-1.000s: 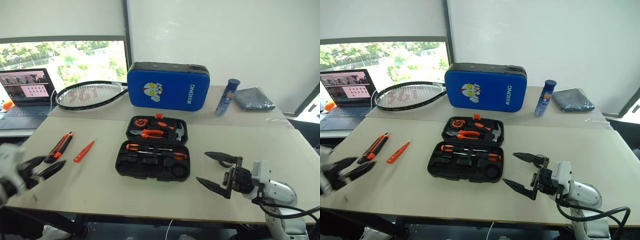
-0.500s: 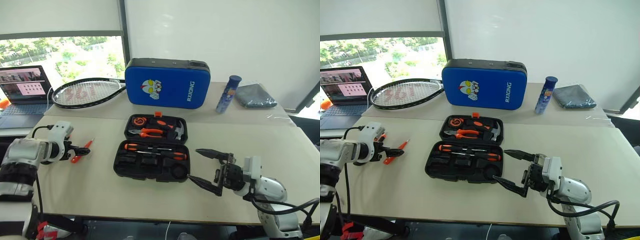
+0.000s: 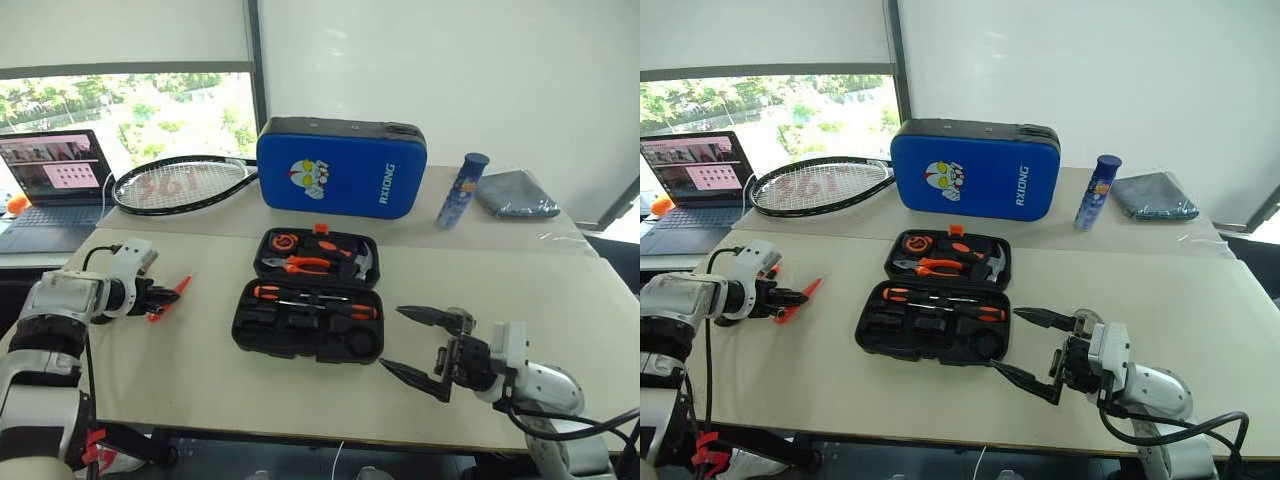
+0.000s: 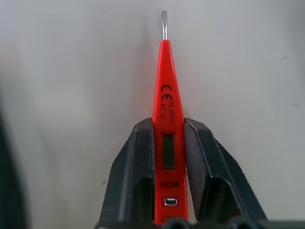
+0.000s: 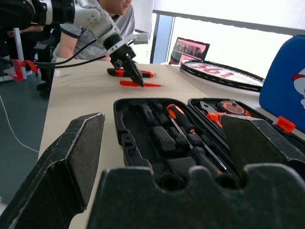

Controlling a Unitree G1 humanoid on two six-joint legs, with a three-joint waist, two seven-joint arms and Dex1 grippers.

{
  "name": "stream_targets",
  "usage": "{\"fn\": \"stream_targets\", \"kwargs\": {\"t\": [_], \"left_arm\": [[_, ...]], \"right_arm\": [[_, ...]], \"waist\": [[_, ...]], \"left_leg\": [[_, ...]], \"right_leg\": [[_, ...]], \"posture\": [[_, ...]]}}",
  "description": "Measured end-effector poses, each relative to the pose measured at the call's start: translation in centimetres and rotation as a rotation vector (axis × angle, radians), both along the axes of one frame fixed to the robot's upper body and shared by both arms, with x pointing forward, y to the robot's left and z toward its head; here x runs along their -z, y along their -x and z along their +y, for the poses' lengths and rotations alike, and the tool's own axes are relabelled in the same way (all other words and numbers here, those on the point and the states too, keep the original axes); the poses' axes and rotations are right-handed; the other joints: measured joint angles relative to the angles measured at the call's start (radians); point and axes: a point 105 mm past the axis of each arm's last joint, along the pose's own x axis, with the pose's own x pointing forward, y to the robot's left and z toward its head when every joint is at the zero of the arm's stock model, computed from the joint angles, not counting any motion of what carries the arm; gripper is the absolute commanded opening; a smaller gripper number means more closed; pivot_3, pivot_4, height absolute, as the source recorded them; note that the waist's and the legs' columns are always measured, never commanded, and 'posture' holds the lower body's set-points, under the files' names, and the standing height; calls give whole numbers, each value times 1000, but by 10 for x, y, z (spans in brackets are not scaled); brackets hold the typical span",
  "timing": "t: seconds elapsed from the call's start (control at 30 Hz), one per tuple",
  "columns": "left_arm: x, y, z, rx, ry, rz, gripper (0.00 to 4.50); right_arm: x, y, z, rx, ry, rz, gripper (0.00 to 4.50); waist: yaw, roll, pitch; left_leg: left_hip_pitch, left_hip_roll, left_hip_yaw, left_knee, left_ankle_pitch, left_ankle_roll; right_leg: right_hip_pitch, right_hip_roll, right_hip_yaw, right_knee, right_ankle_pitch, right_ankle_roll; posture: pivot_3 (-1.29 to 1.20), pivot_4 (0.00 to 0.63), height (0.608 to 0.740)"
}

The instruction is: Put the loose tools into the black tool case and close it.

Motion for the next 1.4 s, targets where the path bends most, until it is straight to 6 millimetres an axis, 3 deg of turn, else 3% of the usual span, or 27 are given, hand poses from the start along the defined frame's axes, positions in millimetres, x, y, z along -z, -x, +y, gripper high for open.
{"fn": "stream_targets", "kwargs": {"t": [0.03,0.07,0.17,0.27,0.33,0.47,0.67,1.4], "left_arm": [[-10,1,-12,100,24,-68,433],[-34,7,-41,325,54,-211,433],[-54,16,-70,553,25,-312,433],[-49,24,-104,808,-95,-301,433],[-36,20,-134,956,-209,-267,433],[-18,10,-156,1052,-351,-213,433],[6,4,-157,1071,-440,-125,433],[16,-3,-159,1060,-509,-98,433]], "right_arm": [[-1,1,-3,14,4,-4,4500],[-4,2,-8,36,18,-15,4500],[-8,6,-11,46,33,-29,4500],[-6,8,-15,63,39,-9,4500],[-6,8,-16,79,29,-1,4500],[-7,10,-14,86,22,-1,4500],[-7,12,-10,100,10,1,4500],[-8,12,-8,113,8,-6,4500]], "waist": [[1,0,0],[8,0,0],[10,0,0],[11,0,0],[11,0,0],[-4,0,0],[-21,0,0],[-4,0,0]], "left_leg": [[-1,0,0,1,0,0],[-2,0,-1,4,0,0],[-1,0,-2,6,0,0],[0,0,-1,7,0,0],[0,-1,-2,9,0,1],[-1,-1,-2,8,0,1],[-2,-1,-2,8,0,2],[1,-1,-2,9,0,3]], "right_leg": [[0,0,0,0,0,0],[1,-1,-3,0,0,0],[3,-1,-3,0,0,0],[5,0,-3,0,1,1],[6,0,-3,0,1,2],[4,1,-1,0,2,2],[3,1,0,0,2,3],[6,1,0,1,2,3]], "posture": [[0,150,740],[0,150,740],[0,150,740],[0,150,740],[0,150,740],[0,150,740],[0,150,740],[0,150,740]]}}
